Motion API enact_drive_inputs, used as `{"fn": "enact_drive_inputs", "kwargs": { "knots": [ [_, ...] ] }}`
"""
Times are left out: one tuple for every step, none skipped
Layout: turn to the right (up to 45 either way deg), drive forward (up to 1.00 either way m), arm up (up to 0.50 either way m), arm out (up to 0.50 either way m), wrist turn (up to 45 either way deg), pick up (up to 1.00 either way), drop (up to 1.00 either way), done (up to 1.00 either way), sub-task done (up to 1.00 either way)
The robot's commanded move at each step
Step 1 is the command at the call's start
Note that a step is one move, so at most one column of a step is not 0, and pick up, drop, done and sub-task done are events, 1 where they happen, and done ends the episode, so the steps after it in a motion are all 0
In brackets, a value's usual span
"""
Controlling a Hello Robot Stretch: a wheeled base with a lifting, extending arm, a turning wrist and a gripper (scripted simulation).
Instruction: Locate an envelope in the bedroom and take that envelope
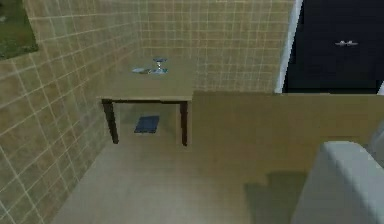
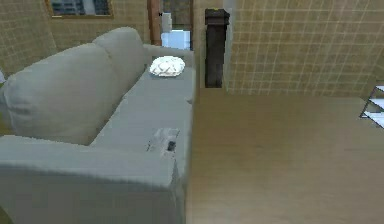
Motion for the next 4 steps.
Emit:
{"fn": "enact_drive_inputs", "kwargs": {
  "knots": [
    [0.0, 1.00, 0.00, 0.00, 0.0, 0.00, 0.00, 0.00, 0.00],
    [9.0, 0.00, 0.00, 0.00, 0.0, 0.00, 0.00, 0.00, 0.00],
    [0.0, 0.20, 0.00, 0.00, 0.0, 0.00, 0.00, 0.00, 0.00],
    [45.0, 0.00, 0.00, 0.00, 0.0, 0.00, 0.00, 0.00, 0.00]
  ]
}}
